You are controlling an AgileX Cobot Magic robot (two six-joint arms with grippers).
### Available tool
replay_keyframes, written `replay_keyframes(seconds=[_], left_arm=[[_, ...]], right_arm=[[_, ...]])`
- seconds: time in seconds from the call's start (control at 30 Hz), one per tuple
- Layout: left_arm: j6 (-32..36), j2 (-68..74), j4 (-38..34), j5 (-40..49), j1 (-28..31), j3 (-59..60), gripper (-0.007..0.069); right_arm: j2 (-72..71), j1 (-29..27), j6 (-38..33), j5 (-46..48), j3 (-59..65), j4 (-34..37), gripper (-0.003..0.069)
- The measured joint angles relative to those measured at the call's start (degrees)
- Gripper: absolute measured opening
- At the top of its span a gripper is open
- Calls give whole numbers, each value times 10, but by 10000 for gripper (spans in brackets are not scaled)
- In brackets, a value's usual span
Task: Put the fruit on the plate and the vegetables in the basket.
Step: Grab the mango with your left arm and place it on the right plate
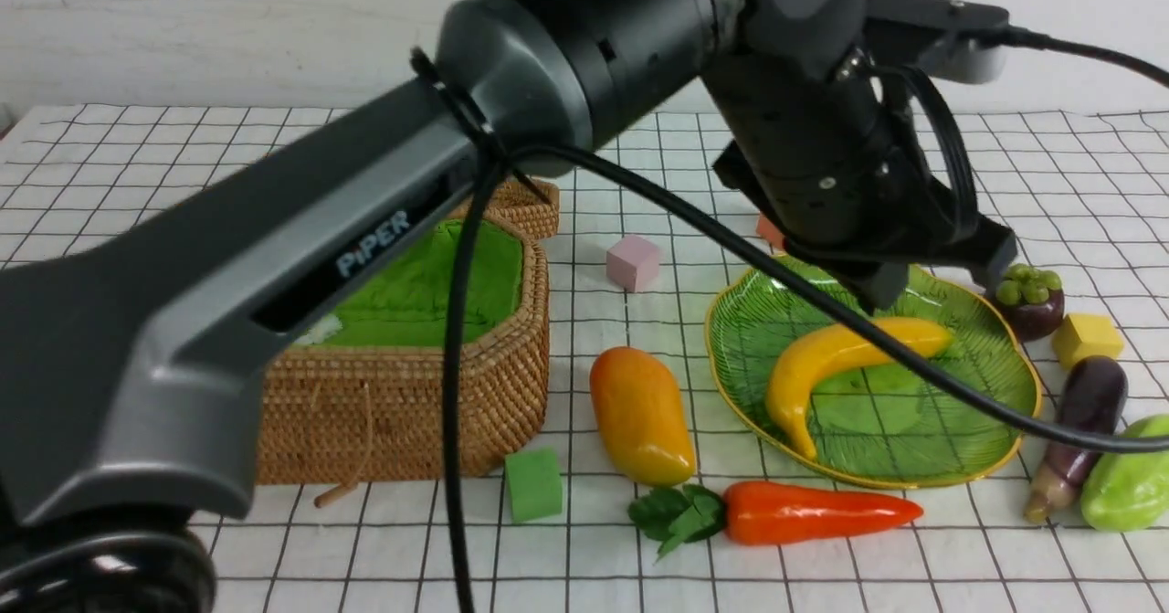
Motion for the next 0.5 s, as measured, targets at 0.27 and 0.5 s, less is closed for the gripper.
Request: replay_keyframes(seconds=[0.27, 0.5], left_arm=[[-116, -76, 86, 14, 1, 106, -13], [-146, -97, 106, 12, 1, 251, 11]], right_arm=[[0, 0, -15, -2, 0, 3, 168], [0, 0, -15, 4, 0, -6, 174]])
